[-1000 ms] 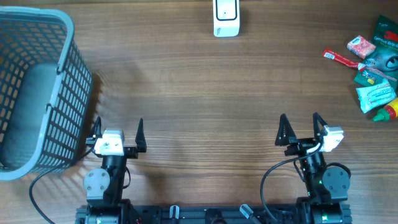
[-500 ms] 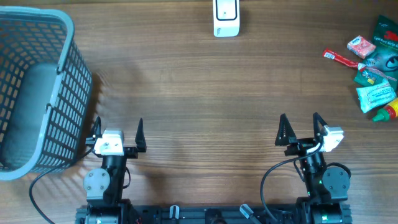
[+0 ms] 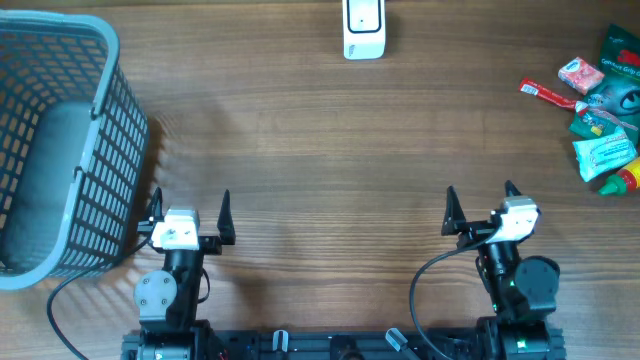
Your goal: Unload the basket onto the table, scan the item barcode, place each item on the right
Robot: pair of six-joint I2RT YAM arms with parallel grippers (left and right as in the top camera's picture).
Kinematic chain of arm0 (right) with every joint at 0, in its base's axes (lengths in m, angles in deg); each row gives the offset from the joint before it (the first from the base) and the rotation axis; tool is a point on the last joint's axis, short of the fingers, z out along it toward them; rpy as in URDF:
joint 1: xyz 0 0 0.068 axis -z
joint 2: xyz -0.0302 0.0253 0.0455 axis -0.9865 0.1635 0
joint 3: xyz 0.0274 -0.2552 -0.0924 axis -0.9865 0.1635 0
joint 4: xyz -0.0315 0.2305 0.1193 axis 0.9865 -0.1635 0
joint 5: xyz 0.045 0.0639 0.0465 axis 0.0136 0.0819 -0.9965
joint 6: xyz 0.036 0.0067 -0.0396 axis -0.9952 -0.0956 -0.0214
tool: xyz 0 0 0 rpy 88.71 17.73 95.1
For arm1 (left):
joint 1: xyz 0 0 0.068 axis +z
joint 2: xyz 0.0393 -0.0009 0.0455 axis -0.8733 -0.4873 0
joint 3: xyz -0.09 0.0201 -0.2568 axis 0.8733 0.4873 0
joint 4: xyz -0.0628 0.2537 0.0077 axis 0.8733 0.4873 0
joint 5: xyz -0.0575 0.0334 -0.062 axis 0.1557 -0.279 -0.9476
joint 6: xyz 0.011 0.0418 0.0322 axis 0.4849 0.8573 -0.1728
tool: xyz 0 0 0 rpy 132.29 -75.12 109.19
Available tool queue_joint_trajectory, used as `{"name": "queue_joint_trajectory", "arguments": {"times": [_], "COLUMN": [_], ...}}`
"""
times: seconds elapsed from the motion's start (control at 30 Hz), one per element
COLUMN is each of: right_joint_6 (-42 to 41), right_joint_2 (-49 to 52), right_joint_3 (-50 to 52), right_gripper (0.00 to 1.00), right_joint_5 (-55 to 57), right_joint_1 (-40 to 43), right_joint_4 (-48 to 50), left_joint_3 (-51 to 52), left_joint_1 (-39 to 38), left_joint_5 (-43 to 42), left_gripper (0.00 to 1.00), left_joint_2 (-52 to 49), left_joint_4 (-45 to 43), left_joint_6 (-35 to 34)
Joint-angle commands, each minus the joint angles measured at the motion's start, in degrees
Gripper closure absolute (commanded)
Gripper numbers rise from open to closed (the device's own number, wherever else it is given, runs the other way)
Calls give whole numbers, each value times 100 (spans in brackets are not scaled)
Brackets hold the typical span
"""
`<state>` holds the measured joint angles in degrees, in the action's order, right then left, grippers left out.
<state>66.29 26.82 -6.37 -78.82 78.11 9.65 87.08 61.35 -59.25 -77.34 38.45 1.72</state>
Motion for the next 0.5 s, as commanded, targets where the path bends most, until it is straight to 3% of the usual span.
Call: {"name": "queue_joint_trajectory", "arguments": {"times": [0.0,0.47], "right_joint_6": [332,332], "right_joint_2": [286,999], "right_joint_3": [4,4], "right_gripper": [0,0], "right_joint_5": [83,83], "right_joint_1": [-24,-24], "right_joint_4": [11,11], "left_joint_3": [48,48], "left_joint_1": [50,52], "left_joint_5": [55,55], "left_gripper": [0,0], "left_joint_2": [46,46], "left_joint_4": [2,2], "left_joint_6": [83,85]}}
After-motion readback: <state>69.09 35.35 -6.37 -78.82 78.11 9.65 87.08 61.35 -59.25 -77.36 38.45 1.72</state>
